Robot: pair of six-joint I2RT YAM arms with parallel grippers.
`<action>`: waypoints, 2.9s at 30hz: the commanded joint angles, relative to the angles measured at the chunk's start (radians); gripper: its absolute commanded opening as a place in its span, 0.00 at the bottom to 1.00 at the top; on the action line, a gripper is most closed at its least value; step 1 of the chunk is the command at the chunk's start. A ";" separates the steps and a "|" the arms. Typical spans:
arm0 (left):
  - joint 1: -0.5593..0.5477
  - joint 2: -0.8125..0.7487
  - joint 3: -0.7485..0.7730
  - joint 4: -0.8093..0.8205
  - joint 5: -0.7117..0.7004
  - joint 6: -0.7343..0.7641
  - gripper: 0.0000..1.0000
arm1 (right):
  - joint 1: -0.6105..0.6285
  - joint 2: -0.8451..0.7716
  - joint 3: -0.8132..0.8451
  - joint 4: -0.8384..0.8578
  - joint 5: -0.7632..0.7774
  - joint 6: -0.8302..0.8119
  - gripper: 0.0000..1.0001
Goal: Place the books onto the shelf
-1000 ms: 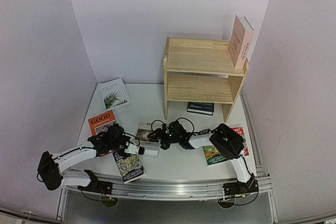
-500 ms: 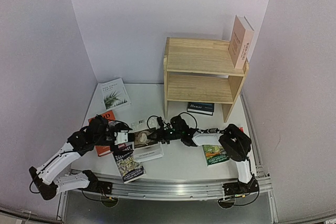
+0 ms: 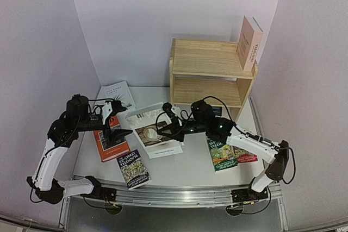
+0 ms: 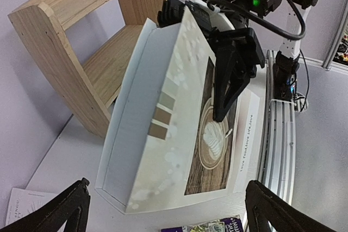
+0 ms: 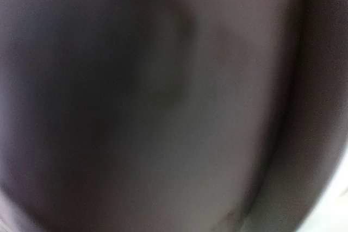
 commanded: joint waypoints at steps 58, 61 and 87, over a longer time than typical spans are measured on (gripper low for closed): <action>0.229 0.158 -0.019 -0.005 -0.085 -0.976 0.07 | 0.214 -0.035 0.111 0.001 1.070 -0.383 0.98; 0.320 0.199 -0.004 -0.033 -0.064 -1.127 0.10 | 0.308 0.063 0.079 0.230 1.100 -0.617 0.98; 0.363 0.224 -0.059 -0.060 -0.007 -1.381 0.07 | 0.380 0.854 0.627 1.080 1.509 -1.408 0.97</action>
